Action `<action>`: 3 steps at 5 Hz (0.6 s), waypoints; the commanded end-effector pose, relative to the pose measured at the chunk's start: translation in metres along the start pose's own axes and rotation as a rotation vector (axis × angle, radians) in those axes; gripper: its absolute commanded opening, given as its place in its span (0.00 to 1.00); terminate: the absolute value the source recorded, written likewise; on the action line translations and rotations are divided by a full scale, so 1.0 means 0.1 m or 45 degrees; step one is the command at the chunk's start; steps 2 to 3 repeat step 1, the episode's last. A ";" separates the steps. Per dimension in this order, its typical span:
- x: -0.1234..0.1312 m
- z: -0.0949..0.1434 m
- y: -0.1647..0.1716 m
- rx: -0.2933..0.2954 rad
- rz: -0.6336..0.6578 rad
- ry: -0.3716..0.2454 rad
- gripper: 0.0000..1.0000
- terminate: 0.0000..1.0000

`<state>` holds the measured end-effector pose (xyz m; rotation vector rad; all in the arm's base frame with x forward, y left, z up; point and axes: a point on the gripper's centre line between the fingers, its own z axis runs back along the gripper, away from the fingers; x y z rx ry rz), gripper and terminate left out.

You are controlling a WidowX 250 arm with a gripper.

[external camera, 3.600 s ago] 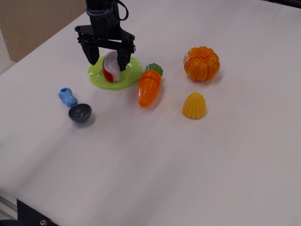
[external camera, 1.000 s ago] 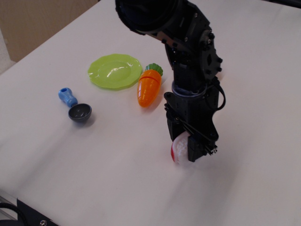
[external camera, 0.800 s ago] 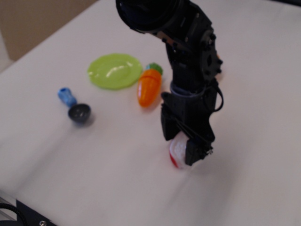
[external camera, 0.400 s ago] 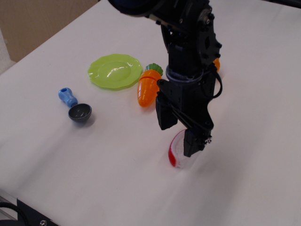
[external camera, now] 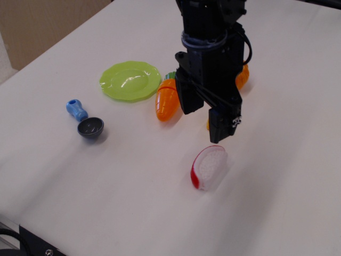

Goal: Take sushi off plate

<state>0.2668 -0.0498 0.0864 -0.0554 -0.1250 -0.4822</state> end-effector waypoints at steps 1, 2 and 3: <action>-0.11 0.19 0.02 0.022 -0.007 -0.065 1.00 1.00; -0.11 0.19 0.02 0.022 -0.007 -0.065 1.00 1.00; -0.11 0.19 0.02 0.022 -0.007 -0.065 1.00 1.00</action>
